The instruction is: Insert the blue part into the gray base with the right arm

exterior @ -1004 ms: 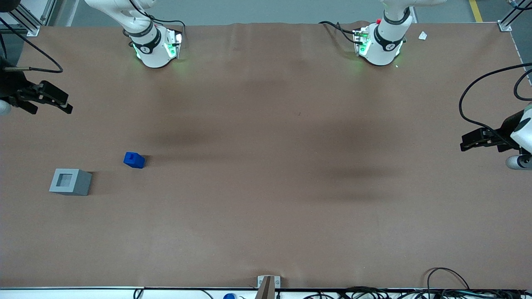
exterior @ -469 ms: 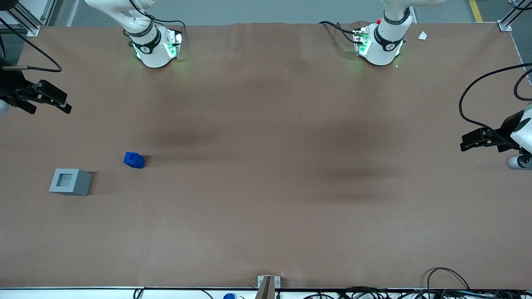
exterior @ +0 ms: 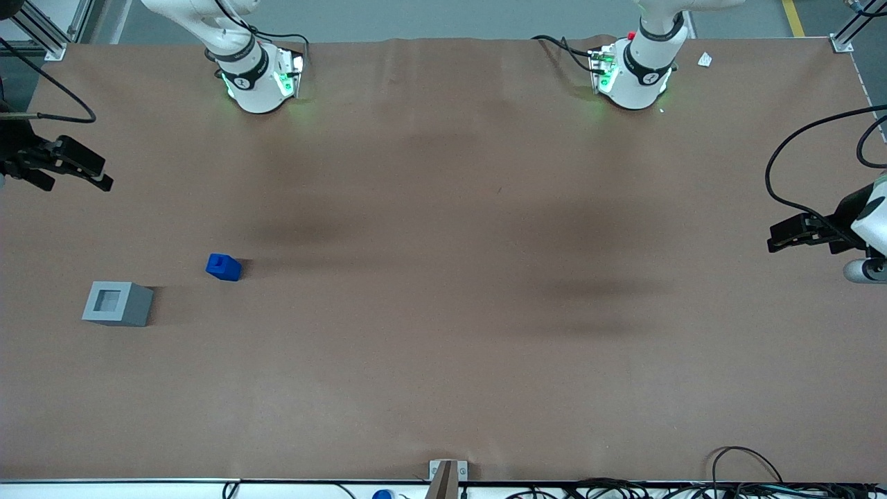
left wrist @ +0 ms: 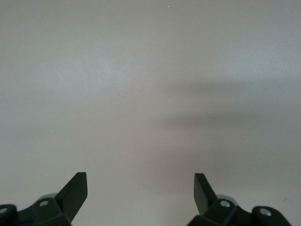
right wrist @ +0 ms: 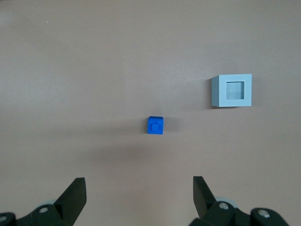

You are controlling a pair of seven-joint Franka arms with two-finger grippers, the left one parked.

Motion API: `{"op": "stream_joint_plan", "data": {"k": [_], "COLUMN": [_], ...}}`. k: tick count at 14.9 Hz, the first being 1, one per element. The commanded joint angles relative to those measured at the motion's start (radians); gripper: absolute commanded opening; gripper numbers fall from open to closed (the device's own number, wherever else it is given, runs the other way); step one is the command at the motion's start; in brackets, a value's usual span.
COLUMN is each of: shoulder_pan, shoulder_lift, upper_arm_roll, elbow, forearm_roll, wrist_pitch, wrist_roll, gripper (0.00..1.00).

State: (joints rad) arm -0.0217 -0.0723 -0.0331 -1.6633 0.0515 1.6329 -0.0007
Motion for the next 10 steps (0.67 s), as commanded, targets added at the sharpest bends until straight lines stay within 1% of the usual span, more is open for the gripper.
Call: {"op": "stream_joint_plan", "data": {"k": [1,8,10], "shoulder_pan": [-0.015,-0.003,0.029], "shoulder_lift": [0.011,0.045,0.052], "upper_arm_roll": [0.009,0.012,0.013], "elbow": [0.005,0.002,0.000], "forearm_roll": [0.008,0.008,0.008], "wrist_pitch": [-0.008,0.028,0.042], "wrist_roll": [-0.013,-0.016,-0.015], "gripper": [1.00,1.00,1.00]}}
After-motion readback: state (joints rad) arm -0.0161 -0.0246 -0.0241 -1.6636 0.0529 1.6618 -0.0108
